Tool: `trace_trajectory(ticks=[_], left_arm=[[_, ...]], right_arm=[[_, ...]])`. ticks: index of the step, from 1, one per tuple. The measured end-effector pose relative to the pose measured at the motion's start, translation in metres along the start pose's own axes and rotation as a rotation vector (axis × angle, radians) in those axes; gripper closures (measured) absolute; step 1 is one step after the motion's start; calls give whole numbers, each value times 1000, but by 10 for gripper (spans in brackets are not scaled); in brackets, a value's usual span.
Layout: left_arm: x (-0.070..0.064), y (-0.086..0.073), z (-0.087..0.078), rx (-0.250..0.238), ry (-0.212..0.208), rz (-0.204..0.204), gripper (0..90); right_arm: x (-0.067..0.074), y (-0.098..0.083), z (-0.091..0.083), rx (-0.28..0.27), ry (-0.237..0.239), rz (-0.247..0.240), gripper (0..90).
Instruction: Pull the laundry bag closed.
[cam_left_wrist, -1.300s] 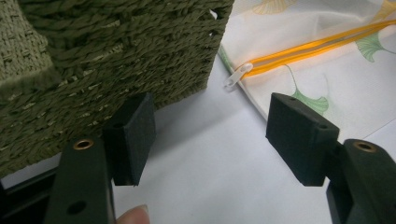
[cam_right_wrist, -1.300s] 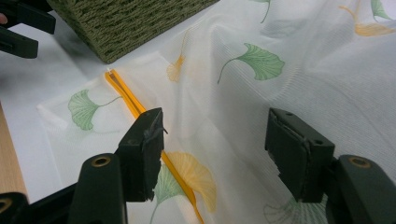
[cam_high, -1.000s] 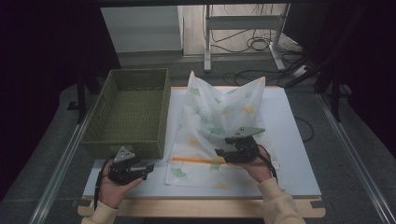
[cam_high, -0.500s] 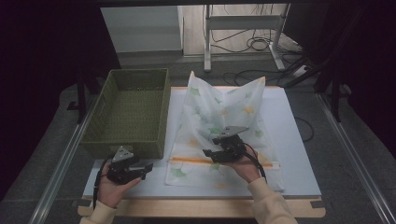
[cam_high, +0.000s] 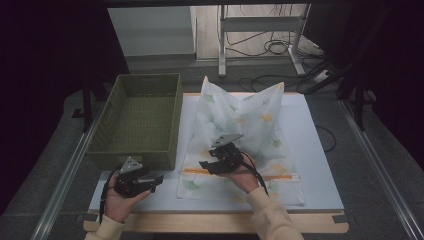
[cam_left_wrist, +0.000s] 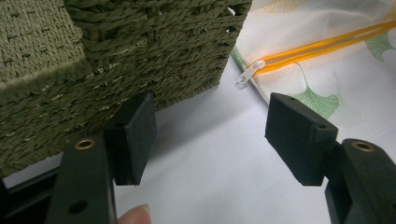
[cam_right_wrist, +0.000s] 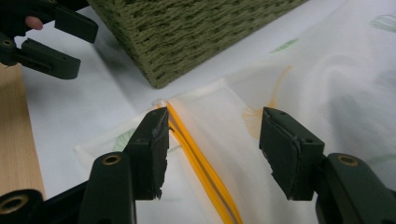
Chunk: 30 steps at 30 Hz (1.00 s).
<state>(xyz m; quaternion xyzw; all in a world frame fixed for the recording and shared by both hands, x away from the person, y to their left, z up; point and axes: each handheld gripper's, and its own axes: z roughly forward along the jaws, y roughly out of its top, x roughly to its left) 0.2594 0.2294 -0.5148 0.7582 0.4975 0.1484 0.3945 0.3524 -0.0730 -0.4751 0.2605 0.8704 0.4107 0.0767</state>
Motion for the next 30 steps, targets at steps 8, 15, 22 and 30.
trace_trajectory(ticks=[8,15,22,30], left_arm=[[0,0,1,6,-2,0,328],[1,0,2,5,-2,-4,329],[3,0,1,2,-2,-6,330],[1,2,1,0,-6,-5,332]], right_arm=[[11,7,21,40,9,-22,443],[20,16,37,55,29,-46,471],[28,24,53,83,40,-74,493],[31,25,65,111,36,-81,499]])
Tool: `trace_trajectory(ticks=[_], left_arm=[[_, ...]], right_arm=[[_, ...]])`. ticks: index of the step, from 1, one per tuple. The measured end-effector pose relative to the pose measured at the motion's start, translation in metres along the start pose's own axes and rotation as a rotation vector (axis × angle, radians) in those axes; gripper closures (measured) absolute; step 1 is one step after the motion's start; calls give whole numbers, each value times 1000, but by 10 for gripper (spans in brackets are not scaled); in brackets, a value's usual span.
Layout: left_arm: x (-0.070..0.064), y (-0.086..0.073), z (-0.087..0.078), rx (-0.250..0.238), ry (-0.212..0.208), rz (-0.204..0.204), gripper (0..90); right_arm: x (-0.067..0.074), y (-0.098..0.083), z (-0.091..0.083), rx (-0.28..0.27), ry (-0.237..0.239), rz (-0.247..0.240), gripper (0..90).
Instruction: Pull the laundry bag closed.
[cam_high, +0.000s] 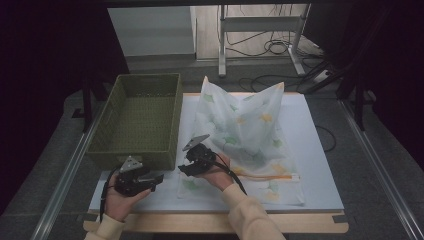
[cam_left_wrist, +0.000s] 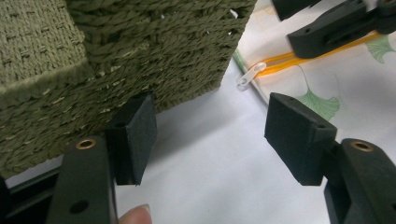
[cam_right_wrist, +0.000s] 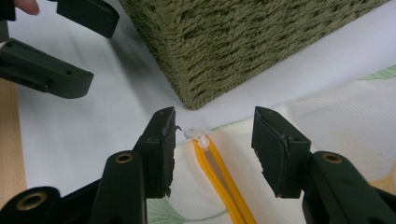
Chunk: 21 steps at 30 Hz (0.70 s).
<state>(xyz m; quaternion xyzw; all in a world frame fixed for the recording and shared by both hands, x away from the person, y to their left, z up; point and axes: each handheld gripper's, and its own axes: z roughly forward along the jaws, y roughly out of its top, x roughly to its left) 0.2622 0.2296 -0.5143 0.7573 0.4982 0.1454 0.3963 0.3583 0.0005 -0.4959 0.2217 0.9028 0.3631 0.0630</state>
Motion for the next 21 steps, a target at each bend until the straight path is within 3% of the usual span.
trace_trajectory(ticks=[21], left_arm=[[3,0,0,-2,3,-2,334]], right_arm=[[5,4,30,80,-9,-11,589]])
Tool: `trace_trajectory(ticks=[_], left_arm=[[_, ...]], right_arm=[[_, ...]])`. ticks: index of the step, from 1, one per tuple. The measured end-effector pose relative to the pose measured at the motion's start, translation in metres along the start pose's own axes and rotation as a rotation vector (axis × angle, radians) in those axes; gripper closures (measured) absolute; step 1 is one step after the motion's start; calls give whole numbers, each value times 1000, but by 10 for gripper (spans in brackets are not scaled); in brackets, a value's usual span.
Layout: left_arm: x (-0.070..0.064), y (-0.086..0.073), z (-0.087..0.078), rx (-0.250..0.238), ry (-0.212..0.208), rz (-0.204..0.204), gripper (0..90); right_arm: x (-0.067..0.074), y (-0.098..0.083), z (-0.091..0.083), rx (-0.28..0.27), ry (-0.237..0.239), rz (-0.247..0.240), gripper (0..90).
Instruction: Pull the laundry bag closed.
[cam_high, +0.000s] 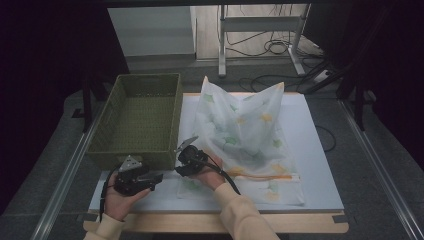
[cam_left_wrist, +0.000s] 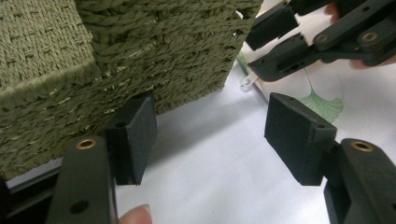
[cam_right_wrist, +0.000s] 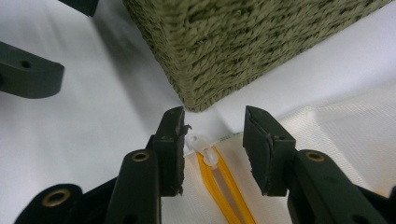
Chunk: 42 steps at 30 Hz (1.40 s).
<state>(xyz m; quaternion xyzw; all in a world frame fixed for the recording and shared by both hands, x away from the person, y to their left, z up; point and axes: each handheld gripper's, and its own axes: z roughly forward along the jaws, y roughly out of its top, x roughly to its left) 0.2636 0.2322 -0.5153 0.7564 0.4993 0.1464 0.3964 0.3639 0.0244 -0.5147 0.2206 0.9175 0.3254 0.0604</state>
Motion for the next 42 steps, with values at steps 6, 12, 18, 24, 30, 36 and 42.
trace_trajectory(ticks=[6,12,18,24,30,36,42], left_arm=[[0,0,1,2,-1,2,334],[0,0,1,1,-1,3,334],[-3,0,2,3,-5,12,334],[-2,0,2,4,-5,12,334],[-4,0,3,7,-8,20,333],[-4,0,3,5,-9,20,332],[-5,0,4,5,-9,21,332]], right_arm=[[2,0,7,16,-3,-19,604],[5,0,10,35,-24,-24,644],[7,0,13,44,-41,-34,669],[6,1,9,37,-51,-21,774],[4,1,5,23,-32,7,821],[4,1,5,23,-26,20,827],[4,1,8,41,-39,14,771]])
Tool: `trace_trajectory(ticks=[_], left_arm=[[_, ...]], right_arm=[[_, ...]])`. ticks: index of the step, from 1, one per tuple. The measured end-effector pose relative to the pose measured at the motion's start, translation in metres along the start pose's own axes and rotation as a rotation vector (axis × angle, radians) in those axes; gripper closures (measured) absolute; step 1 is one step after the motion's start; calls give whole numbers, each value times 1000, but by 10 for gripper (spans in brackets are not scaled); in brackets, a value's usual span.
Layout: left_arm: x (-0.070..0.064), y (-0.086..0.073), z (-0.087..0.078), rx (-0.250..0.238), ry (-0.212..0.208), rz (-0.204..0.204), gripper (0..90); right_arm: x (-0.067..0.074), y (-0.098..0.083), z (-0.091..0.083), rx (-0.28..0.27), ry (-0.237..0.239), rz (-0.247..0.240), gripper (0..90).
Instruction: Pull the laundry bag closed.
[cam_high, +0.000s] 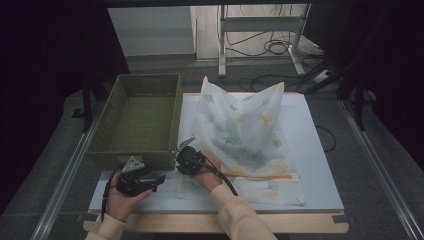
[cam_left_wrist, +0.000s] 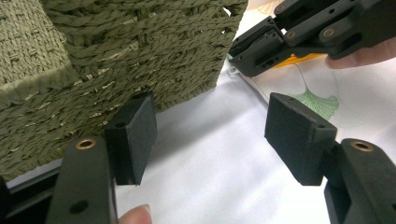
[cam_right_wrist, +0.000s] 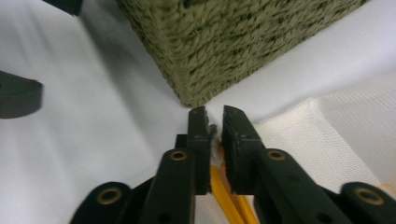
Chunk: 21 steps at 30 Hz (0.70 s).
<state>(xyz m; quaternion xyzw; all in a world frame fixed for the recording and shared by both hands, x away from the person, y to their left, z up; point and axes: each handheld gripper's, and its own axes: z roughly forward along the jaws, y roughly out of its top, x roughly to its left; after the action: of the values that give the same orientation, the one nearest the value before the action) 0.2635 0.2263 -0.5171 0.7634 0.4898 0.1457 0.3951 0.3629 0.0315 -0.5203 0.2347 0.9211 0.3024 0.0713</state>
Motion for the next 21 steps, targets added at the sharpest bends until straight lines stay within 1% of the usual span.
trace_trajectory(ticks=[2,4,7,10,13,14,17,21], left_arm=[[0,0,0,1,-1,2,332],[-1,0,0,2,-2,3,332],[-1,0,0,3,-2,4,331],[-1,0,0,1,-3,5,332],[-1,0,0,2,-3,5,332],[-1,0,0,2,-3,5,331],[-2,0,1,3,-4,6,331],[-2,0,1,3,-3,6,331]], right_arm=[[0,0,3,10,-6,-6,748],[2,1,5,18,-18,-17,752],[4,3,5,30,-39,-24,788],[4,3,5,27,-51,-14,815],[3,3,1,3,-39,-1,852],[2,3,-1,-2,-28,8,858],[2,3,-2,10,-26,6,865],[1,2,-3,6,-28,8,867]])
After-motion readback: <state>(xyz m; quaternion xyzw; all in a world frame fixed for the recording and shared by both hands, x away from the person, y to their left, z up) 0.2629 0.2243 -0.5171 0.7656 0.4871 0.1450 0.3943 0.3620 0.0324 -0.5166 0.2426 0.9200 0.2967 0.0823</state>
